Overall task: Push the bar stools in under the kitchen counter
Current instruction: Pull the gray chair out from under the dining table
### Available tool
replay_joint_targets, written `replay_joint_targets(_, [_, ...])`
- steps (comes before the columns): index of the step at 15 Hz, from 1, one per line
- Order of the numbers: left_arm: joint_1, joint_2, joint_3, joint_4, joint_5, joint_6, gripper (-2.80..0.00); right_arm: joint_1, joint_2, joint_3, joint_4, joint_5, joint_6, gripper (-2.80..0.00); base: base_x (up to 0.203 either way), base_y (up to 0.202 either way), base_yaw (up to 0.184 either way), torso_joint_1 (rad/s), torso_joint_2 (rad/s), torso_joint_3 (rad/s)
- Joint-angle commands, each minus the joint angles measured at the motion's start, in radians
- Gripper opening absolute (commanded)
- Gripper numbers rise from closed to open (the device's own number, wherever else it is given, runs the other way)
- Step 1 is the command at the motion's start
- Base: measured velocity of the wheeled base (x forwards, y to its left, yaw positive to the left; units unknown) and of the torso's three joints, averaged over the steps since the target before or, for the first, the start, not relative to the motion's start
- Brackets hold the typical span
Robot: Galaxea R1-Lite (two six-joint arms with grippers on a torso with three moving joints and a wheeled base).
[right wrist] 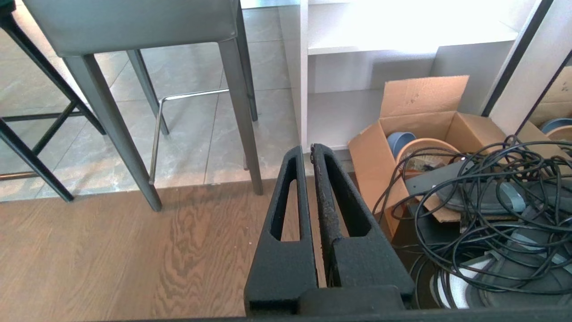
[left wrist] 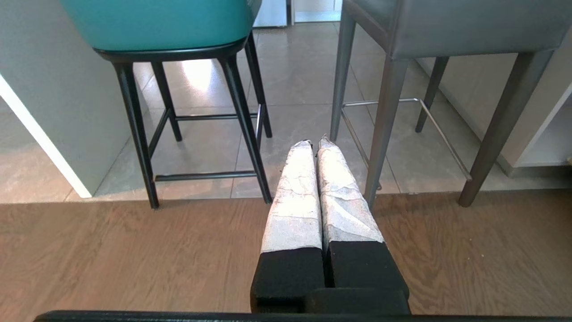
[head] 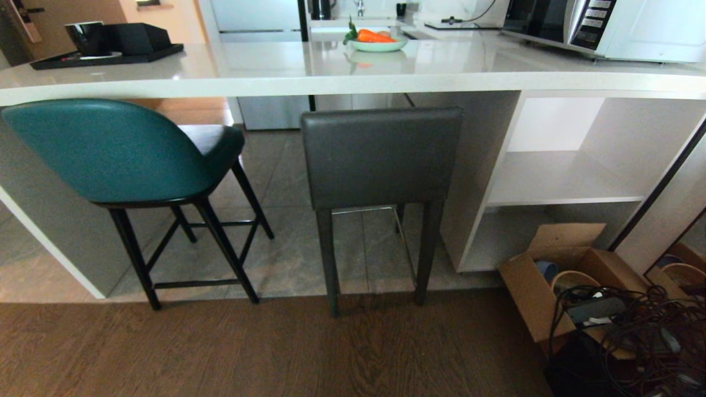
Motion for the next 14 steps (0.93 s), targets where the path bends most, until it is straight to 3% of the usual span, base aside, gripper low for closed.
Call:
replay_joint_targets(1, [0.000,0.001,0.040,-0.001,0.000,0.000,-2.80,0.001,0.000,0.023,-0.001,0.000,0.000,-2.80,0.000,0.000,0.000,0.000,0.00,0.000])
replay_joint_targets(14, [0.000,0.000,0.040,-0.001,-0.001,0.000,-2.80,0.001,0.000,0.023,-0.001,0.000,-0.003,-2.80,0.000,0.000,0.000,0.000,0.00,0.000])
